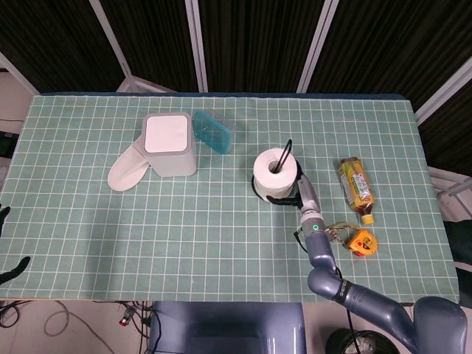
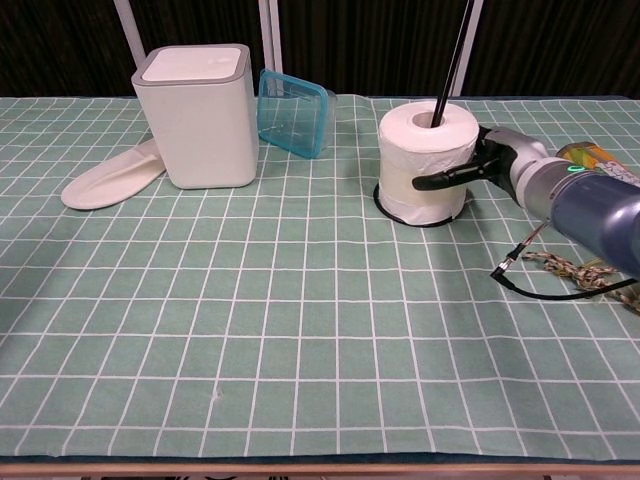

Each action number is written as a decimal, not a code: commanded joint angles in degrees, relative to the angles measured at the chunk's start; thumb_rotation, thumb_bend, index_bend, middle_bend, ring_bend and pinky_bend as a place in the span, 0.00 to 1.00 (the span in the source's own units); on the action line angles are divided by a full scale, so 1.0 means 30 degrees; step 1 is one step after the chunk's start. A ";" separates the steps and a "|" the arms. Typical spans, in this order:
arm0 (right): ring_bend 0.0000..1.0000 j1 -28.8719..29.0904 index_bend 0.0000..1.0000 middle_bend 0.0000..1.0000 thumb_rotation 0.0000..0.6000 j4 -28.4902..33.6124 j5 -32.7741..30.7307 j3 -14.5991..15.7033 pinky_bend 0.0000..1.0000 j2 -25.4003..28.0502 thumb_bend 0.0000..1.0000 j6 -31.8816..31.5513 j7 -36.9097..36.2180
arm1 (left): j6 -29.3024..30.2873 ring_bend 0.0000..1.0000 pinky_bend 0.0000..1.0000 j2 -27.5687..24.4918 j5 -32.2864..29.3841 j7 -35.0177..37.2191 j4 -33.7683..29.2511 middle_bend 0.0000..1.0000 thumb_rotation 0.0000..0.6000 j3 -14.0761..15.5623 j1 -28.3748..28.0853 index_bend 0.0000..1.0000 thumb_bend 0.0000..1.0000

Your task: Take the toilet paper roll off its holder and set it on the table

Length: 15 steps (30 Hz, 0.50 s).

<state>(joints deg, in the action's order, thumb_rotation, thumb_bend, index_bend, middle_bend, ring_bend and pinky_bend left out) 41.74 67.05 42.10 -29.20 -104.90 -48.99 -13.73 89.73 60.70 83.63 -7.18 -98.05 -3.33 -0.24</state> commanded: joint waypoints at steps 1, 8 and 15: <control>0.00 0.0332 0.00 0.00 1.00 -0.0298 -0.0287 -0.0241 0.00 -0.0239 0.00 0.0173 0.0199 | -0.0003 0.00 0.02 -0.0017 -0.0070 0.0041 0.0006 0.00 1.00 -0.0027 0.0007 0.04 0.18; 0.00 0.1164 0.00 0.00 1.00 -0.1390 -0.1122 -0.0643 0.00 -0.1001 0.00 0.0215 0.0905 | -0.0048 0.00 0.02 -0.0067 -0.0144 0.0125 0.0031 0.00 1.00 -0.0038 0.0006 0.04 0.18; 0.00 0.2066 0.00 0.00 1.00 -0.3018 -0.2198 -0.1258 0.00 -0.1933 0.00 0.0479 0.1397 | -0.0004 0.00 0.02 -0.0157 -0.0280 0.0280 0.0045 0.00 1.00 -0.0090 0.0056 0.04 0.18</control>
<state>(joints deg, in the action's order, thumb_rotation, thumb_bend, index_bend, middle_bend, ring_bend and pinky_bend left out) 47.21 58.97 36.34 -32.35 -109.95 -47.89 -9.92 89.72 60.24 82.80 -6.35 -97.92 -3.60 -0.07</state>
